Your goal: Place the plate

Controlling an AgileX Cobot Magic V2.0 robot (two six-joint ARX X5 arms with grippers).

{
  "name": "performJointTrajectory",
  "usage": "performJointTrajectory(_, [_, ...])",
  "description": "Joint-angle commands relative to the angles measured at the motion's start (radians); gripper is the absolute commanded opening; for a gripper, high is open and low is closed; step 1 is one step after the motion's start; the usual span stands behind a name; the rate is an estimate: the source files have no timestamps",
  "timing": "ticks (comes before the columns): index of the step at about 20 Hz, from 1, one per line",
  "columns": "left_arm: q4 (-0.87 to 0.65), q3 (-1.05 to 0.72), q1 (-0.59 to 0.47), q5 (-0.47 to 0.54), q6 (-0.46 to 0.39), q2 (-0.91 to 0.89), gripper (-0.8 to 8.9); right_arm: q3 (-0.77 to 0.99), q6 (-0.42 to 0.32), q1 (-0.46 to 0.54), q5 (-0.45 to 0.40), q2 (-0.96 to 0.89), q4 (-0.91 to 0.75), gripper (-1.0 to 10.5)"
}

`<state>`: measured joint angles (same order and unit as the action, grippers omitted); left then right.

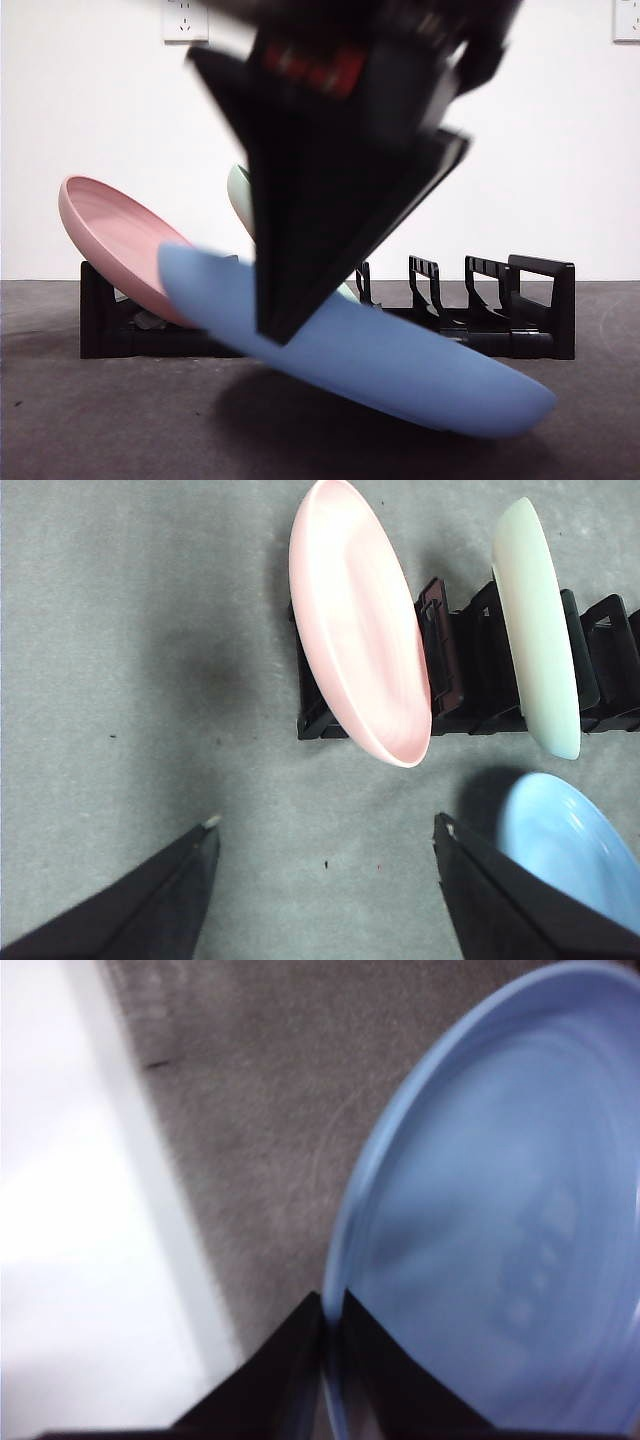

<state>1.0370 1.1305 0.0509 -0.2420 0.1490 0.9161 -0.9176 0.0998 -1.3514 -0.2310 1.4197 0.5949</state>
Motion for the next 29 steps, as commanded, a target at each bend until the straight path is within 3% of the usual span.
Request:
performJointTrajectory(1, [-0.005, 0.025, 0.003, -0.006, -0.003, 0.006, 3.43, -0.005, -0.045, 0.003, -0.001, 0.048, -0.049, 0.2])
performJointTrajectory(4, [-0.005, 0.025, 0.003, -0.006, -0.003, 0.006, 3.43, -0.005, -0.063, 0.030, 0.026, 0.093, -0.076, 0.2])
performJointTrajectory(8, [-0.005, 0.025, 0.003, -0.006, -0.007, 0.006, 3.43, -0.006, -0.042, 0.048, 0.082, 0.115, -0.089, 2.1])
performJointTrajectory(11, [-0.005, 0.025, 0.003, -0.006, -0.006, 0.006, 3.43, -0.058, 0.047, 0.052, 0.149, 0.097, -0.087, 2.2])
performJointTrajectory(14, [-0.006, 0.025, 0.007, -0.010, 0.002, 0.006, 3.43, -0.158, 0.089, 0.064, 0.190, 0.027, -0.058, 2.2])
performJointTrajectory(17, [-0.047, 0.027, 0.021, -0.020, 0.070, 0.020, 3.44, -0.263, 0.191, 0.117, 0.233, -0.064, 0.099, 2.2])
performJointTrajectory(21, [-0.114, 0.053, 0.071, -0.043, 0.124, 0.122, 3.44, -0.382, 0.241, 0.181, 0.224, -0.171, 0.336, 2.2])
performJointTrajectory(26, [-0.155, 0.149, 0.114, -0.032, 0.126, 0.338, 3.43, -0.425, 0.262, 0.221, 0.140, -0.280, 0.354, 2.2])
performJointTrajectory(29, [-0.167, 0.229, 0.116, 0.043, 0.096, 0.465, 3.43, -0.425, 0.268, 0.230, 0.110, -0.312, 0.362, 2.2])
